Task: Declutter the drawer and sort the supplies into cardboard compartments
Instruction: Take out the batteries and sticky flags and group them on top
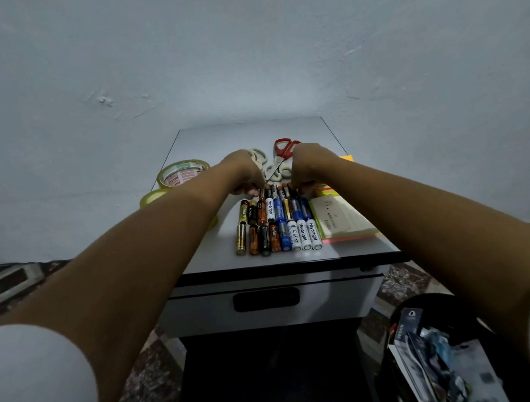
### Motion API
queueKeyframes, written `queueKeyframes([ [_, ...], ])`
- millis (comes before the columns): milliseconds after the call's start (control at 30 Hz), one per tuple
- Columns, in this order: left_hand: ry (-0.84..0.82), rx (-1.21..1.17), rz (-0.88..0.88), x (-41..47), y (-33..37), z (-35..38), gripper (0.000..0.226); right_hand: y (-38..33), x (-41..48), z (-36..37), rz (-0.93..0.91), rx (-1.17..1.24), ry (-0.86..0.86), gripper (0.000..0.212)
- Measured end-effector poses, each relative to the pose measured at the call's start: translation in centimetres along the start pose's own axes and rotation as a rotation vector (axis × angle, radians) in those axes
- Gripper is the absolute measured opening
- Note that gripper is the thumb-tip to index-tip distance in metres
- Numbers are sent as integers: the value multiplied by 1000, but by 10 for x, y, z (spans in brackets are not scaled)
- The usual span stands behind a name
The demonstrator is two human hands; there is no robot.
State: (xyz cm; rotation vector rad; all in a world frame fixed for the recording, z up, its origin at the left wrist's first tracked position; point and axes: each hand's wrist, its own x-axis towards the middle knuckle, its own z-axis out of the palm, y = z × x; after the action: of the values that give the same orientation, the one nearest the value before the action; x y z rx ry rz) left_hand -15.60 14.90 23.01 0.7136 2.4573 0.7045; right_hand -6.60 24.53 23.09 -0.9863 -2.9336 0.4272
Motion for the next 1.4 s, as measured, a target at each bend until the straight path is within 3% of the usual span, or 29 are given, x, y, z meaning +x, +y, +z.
queueKeyframes([
  [167,75,5,45,-7,2,-3,19,1,-4,-7,-1,62,41,14],
  [233,99,-15,78,-14,3,-6,17,0,-9,-10,-9,94,71,20],
  [300,130,-33,126,-21,4,-9,17,0,-15,-13,-34,136,89,13],
  [367,147,-45,168,-31,6,-12,21,1,-24,-16,-35,207,85,23],
  [533,153,-103,245,-70,5,-15,21,5,-64,-29,-74,373,55,21],
  [900,50,-17,474,-184,-48,30,13,27,-182,8,-202,459,19,18],
  [1167,-94,161,436,-213,-127,92,24,45,-233,88,-181,493,-188,20],
  [1400,-281,129,214,-205,-205,151,32,59,-248,189,-178,343,-488,32],
])
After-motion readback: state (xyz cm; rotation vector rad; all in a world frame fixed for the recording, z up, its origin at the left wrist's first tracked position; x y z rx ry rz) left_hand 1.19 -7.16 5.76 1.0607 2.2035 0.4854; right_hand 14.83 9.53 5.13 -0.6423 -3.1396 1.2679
